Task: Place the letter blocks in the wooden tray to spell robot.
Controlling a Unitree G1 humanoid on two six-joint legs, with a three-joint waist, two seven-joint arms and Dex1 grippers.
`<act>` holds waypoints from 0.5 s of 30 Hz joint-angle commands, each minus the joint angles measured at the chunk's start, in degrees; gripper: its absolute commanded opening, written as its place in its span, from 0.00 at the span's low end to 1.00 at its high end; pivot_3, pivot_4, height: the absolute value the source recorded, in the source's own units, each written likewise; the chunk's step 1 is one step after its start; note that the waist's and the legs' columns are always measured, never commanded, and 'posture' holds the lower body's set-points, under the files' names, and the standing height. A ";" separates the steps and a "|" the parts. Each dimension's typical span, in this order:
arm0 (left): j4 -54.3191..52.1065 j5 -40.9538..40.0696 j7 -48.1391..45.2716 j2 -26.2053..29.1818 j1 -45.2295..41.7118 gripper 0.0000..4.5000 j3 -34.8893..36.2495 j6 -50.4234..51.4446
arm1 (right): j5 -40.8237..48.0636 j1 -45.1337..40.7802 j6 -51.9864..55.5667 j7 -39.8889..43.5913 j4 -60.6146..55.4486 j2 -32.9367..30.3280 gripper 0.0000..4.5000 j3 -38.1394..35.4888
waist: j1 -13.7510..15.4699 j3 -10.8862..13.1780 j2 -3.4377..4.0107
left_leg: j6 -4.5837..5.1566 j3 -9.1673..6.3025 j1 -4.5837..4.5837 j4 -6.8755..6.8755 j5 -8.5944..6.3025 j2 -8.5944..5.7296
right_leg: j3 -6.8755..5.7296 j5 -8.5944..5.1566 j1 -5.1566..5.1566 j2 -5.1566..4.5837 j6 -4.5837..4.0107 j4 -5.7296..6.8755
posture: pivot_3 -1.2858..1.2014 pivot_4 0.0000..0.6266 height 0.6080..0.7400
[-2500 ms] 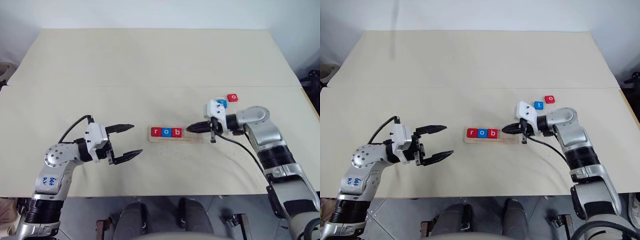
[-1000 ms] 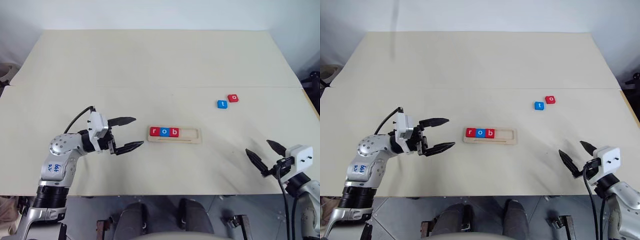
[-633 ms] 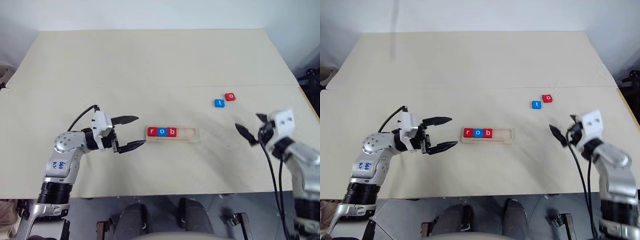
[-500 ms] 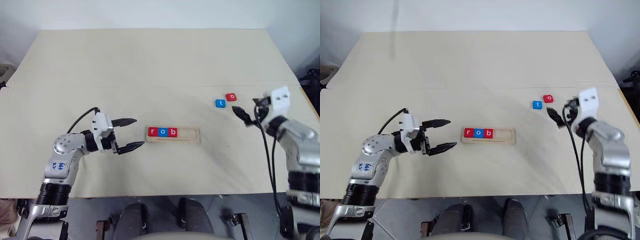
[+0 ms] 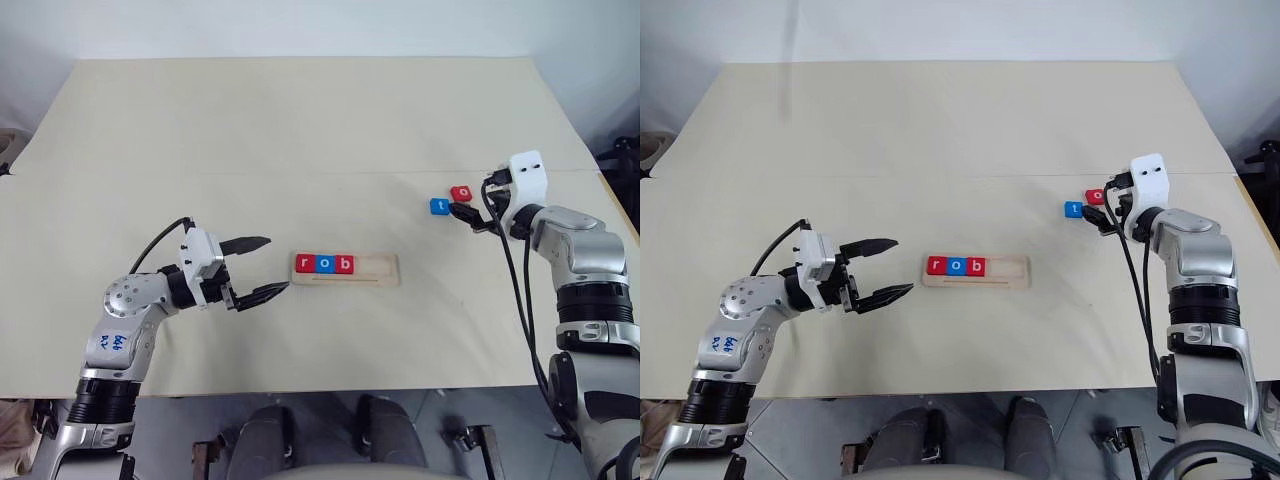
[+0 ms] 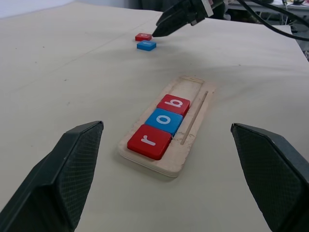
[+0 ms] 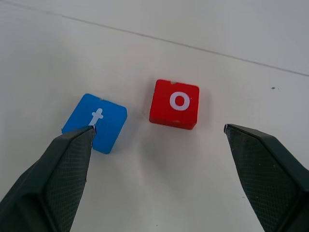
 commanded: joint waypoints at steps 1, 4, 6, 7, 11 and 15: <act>-2.63 -0.70 0.41 0.02 0.69 1.00 1.09 -0.77 | -0.08 -1.12 0.10 1.01 -1.13 -1.52 0.99 -0.18 | 0.01 0.00 0.00 | 0.00 0.01 0.00 0.00 0.00 0.00 | 0.00 0.00 0.00 0.00 0.00 0.00 | 0.52 0.24 1.00; -2.92 -0.73 0.56 0.03 0.83 1.00 1.03 -0.65 | -0.25 -2.29 -0.25 0.89 0.20 -1.24 0.99 -0.14 | 0.04 0.00 0.00 | 0.00 0.01 0.00 0.01 0.00 0.00 | 0.01 0.00 0.00 0.00 0.00 0.00 | 0.52 0.24 1.00; -2.98 -0.74 0.67 -0.03 0.82 1.00 0.96 -0.62 | -0.70 -4.02 -1.34 0.30 2.73 -0.76 0.99 0.05 | 0.03 0.00 0.00 | 0.00 0.02 0.00 0.01 0.00 -0.01 | 0.02 0.00 0.00 0.00 0.00 0.00 | 0.52 0.24 1.00; -3.00 -0.71 0.70 -0.08 0.79 1.00 0.86 -0.63 | -1.28 -5.21 -2.25 -0.65 4.72 -0.38 0.99 0.18 | 0.00 0.00 0.00 | 0.00 0.02 0.00 0.02 0.00 -0.01 | 0.02 0.00 0.00 0.00 0.00 0.00 | 0.52 0.24 1.00; -2.81 -0.53 0.85 -0.45 0.22 1.00 0.45 -0.68 | -3.76 -10.55 -6.14 -5.42 14.67 1.66 0.99 0.63 | -0.12 0.00 0.00 | 0.00 0.03 0.01 0.01 0.00 0.00 | 0.02 0.00 -0.01 0.00 0.00 0.01 | 0.52 0.24 1.00; -2.73 -0.46 1.01 -0.62 -0.16 1.00 0.45 -0.73 | -5.39 -14.23 -9.25 -7.33 22.36 3.62 0.99 1.28 | -0.16 0.00 0.00 | 0.00 0.04 0.00 -0.01 0.00 -0.01 | 0.02 0.00 -0.01 0.00 0.00 -0.01 | 0.52 0.24 1.00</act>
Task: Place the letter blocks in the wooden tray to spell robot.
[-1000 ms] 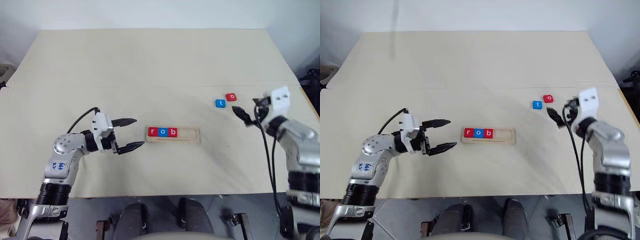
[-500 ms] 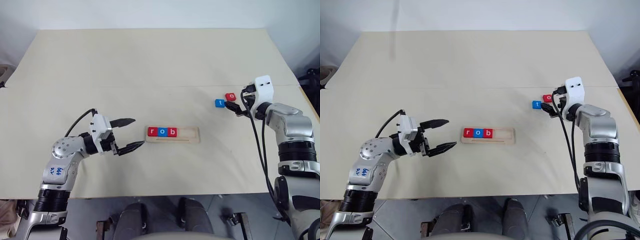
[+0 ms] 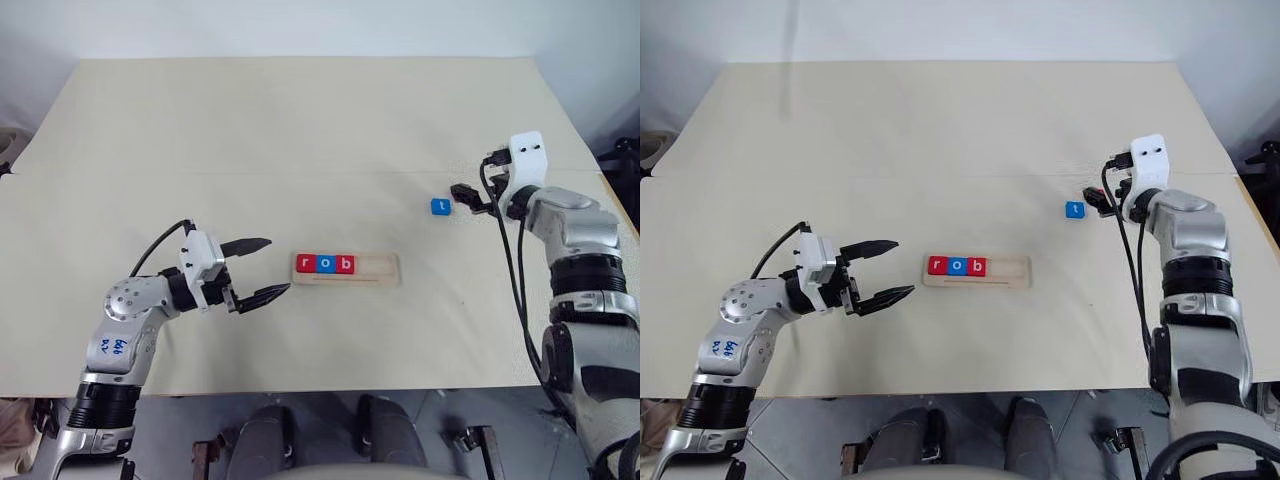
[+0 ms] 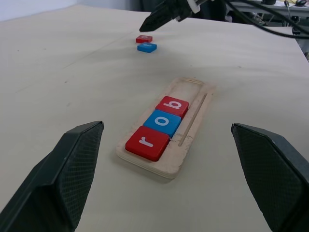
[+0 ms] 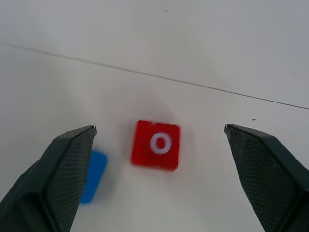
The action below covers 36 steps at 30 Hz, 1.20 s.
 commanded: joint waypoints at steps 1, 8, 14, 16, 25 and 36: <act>-1.85 -0.45 0.35 -0.21 -0.61 1.00 0.60 -0.76 | -1.27 -3.09 -3.27 -2.15 5.30 1.11 0.99 0.09 | 0.01 0.00 0.00 | 0.00 0.00 -0.01 0.00 0.00 0.00 | 0.00 0.00 0.00 0.00 0.00 0.00 | 0.52 0.24 1.00; -2.45 -0.63 0.97 0.01 0.17 1.00 1.17 -0.82 | -2.00 -5.55 -4.55 -3.17 11.36 2.30 0.84 0.14 | 0.01 0.00 0.01 | 0.00 0.00 0.00 0.00 0.00 0.00 | 0.00 0.00 0.00 0.00 0.00 0.01 | 0.52 0.24 1.00; -2.34 -0.65 1.21 0.08 0.25 1.00 1.33 -0.92 | -1.28 -5.71 -2.50 -3.47 10.69 1.76 0.42 -0.51 | 0.04 0.00 0.01 | 0.00 -0.01 0.00 0.00 0.00 0.01 | 0.00 0.00 0.01 0.00 0.00 0.01 | 0.52 0.24 1.00; -2.10 -0.59 1.14 0.00 0.03 1.00 1.19 -1.03 | -1.18 -5.43 -2.40 -3.98 10.36 1.46 0.33 -0.83 | 0.03 0.00 0.01 | 0.00 -0.01 0.00 0.00 0.00 0.01 | 0.00 0.00 0.01 0.00 0.00 0.01 | 0.52 0.24 1.00; -0.47 -0.31 0.44 -0.50 -1.78 1.00 0.35 -1.61 | -0.87 -3.46 -1.01 -3.10 7.42 0.55 0.33 -1.60 | 0.09 0.00 0.01 | 0.00 -0.01 0.00 0.00 0.00 0.00 | 0.00 0.00 0.01 0.00 0.00 0.01 | 0.52 0.24 1.00; 0.92 -0.15 -1.15 -0.38 -2.54 1.00 -0.15 -1.91 | 5.58 12.98 19.59 -3.49 -29.52 -1.30 0.33 -7.17 | 0.43 0.00 0.01 | 0.00 -0.10 -0.07 -0.01 0.00 0.01 | -0.06 0.00 0.00 -0.01 0.00 -0.04 | 0.52 0.24 1.00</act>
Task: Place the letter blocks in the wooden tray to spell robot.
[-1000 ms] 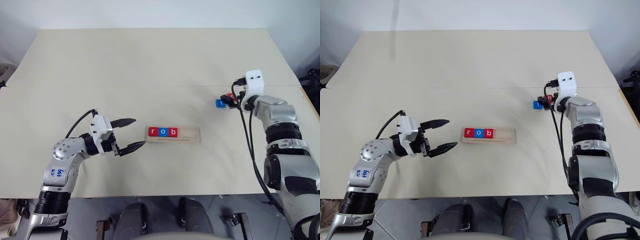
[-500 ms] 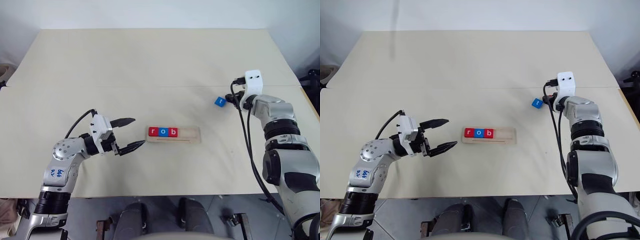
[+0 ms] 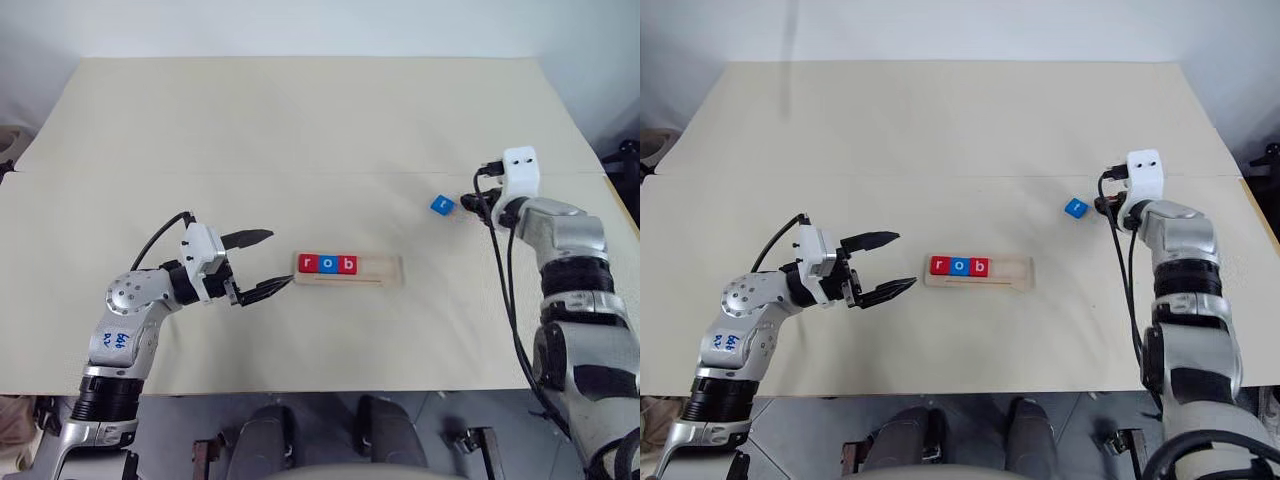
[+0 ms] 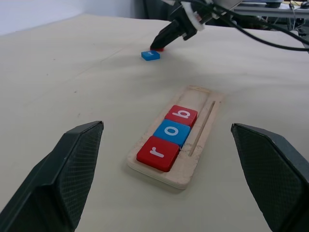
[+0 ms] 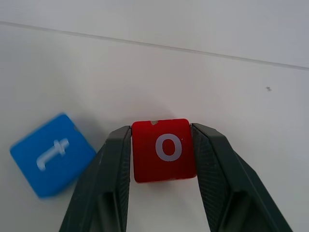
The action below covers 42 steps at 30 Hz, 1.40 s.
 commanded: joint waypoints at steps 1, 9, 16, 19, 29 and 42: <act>0.37 -0.16 -1.02 -0.05 -0.51 1.00 0.03 -1.25 | 3.83 6.66 10.98 -1.53 -19.28 -0.95 0.33 -3.89 | -0.03 0.00 0.00 | 0.00 0.00 0.01 0.00 0.00 0.01 | -0.01 0.00 0.00 0.01 0.00 -0.01 | 0.52 0.24 1.00; 3.23 -0.18 -3.56 -0.30 -2.11 1.00 -0.96 -1.86 | 10.04 25.55 36.82 -10.27 -58.39 10.89 0.33 -14.20 | 0.00 -0.01 0.01 | 0.00 0.02 0.02 0.00 0.00 0.01 | 0.03 0.00 -0.03 0.01 0.00 0.04 | 0.52 0.24 1.00; 5.02 -0.09 -5.15 -0.48 -3.62 1.00 -1.50 -2.22 | 10.46 29.22 43.64 -13.21 -67.87 17.95 0.55 -15.46 | -0.09 -0.01 0.02 | 0.00 0.03 0.02 -0.02 -0.02 0.02 | 0.07 0.00 -0.09 0.03 -0.01 0.06 | 0.52 0.24 1.00; 4.88 -0.11 -5.38 -0.48 -3.71 1.00 -1.64 -2.28 | 10.92 27.80 42.34 -11.47 -65.68 14.85 0.77 -15.75 | 0.00 -0.01 0.01 | 0.02 0.03 0.00 -0.02 -0.03 -0.01 | 0.08 0.00 -0.09 0.02 -0.01 0.05 | 0.52 0.24 1.00; 2.83 -1.88 -9.34 0.68 -3.27 1.00 -1.33 -1.89 | 10.94 31.34 -0.41 28.79 -45.63 -17.28 0.99 -0.33 | -0.13 0.02 -0.05 | 0.05 0.07 0.04 -0.13 -0.05 -0.07 | 0.05 0.01 -0.02 0.02 0.03 -0.19 | 0.52 0.24 1.00; 0.64 -2.22 -10.50 0.46 -3.34 1.00 -2.16 -1.30 | 0.64 15.19 -37.97 51.43 -6.93 -17.62 0.99 14.72 | -0.15 0.05 -0.09 | 0.03 0.07 0.11 0.04 -0.02 -0.04 | 0.02 0.04 0.11 0.01 0.07 -0.15 | 0.52 0.24 1.00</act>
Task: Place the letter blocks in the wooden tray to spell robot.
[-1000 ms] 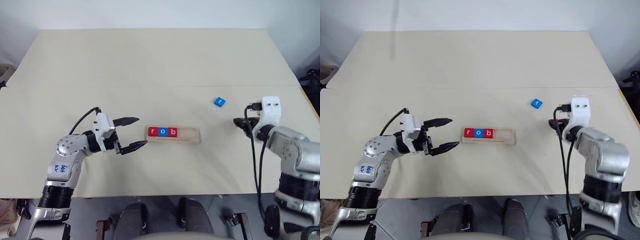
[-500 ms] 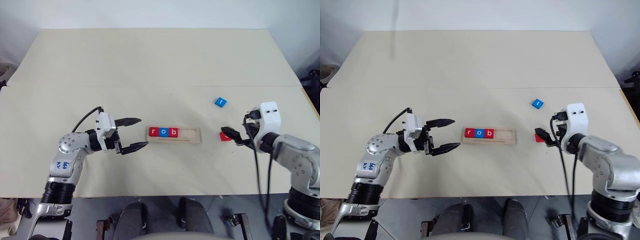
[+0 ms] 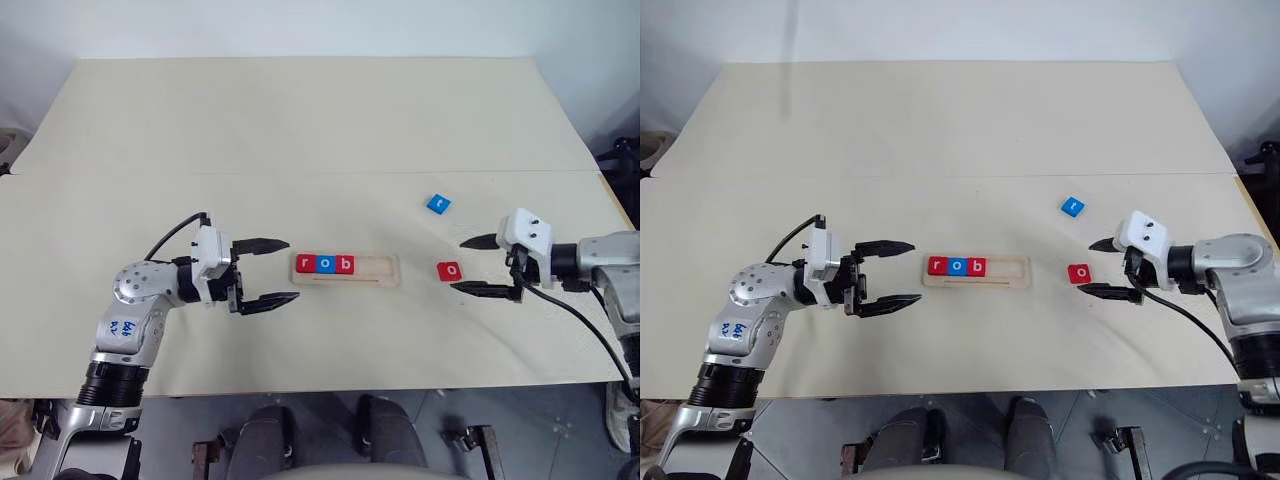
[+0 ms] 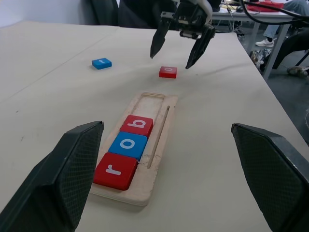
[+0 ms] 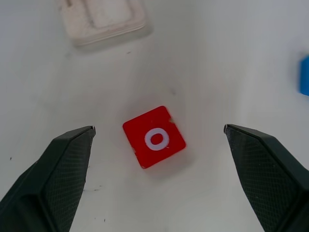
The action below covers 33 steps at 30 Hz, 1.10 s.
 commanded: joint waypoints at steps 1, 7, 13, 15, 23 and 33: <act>-3.17 -0.89 0.28 0.05 0.50 1.00 0.39 -0.18 | -2.51 -3.42 -5.14 0.99 6.04 2.00 0.96 1.51 | 0.00 0.00 0.00 | 0.00 -0.01 0.00 0.02 0.00 0.00 | -0.01 0.00 0.02 0.00 0.00 0.00 | 0.52 0.24 1.00; -4.86 -1.01 1.66 0.44 1.99 1.00 1.33 0.25 | -3.08 -5.09 -7.10 4.35 10.11 3.35 0.56 2.64 | 0.14 0.00 0.00 | 0.00 -0.05 -0.01 0.04 0.00 0.00 | -0.03 0.01 0.06 -0.01 0.01 -0.02 | 0.52 0.24 1.00; -5.67 -1.15 2.78 0.82 3.03 1.00 2.28 0.56 | -2.50 -7.96 -4.49 5.74 7.81 4.01 0.32 2.48 | 0.06 0.00 0.00 | -0.01 -0.06 0.00 0.05 0.00 0.01 | -0.03 0.01 0.05 -0.01 0.01 0.02 | 0.52 0.24 1.00; -5.93 -1.15 3.15 0.79 3.27 1.00 2.42 0.68 | -1.49 -9.47 -0.34 5.62 4.80 5.05 0.32 2.62 | 0.05 0.00 0.00 | -0.01 -0.06 0.00 0.05 0.00 0.02 | -0.03 0.01 0.04 -0.01 0.01 0.03 | 0.52 0.24 1.00; -7.18 -0.95 4.97 0.33 4.37 1.00 2.42 0.88 | -0.43 -14.19 15.65 1.47 -8.25 13.32 0.32 6.84 | 0.11 -0.01 0.01 | -0.03 -0.06 -0.01 0.06 0.01 0.07 | -0.02 -0.01 0.00 0.01 -0.02 0.09 | 0.52 0.24 1.00; -9.56 -1.30 7.16 0.86 6.22 1.00 3.38 1.58 | -3.23 -13.98 12.43 -1.30 -6.93 18.43 0.32 11.50 | 0.02 -0.01 0.01 | -0.03 -0.08 -0.04 0.06 0.01 0.01 | -0.05 -0.01 -0.03 -0.02 -0.02 0.11 | 0.52 0.24 1.00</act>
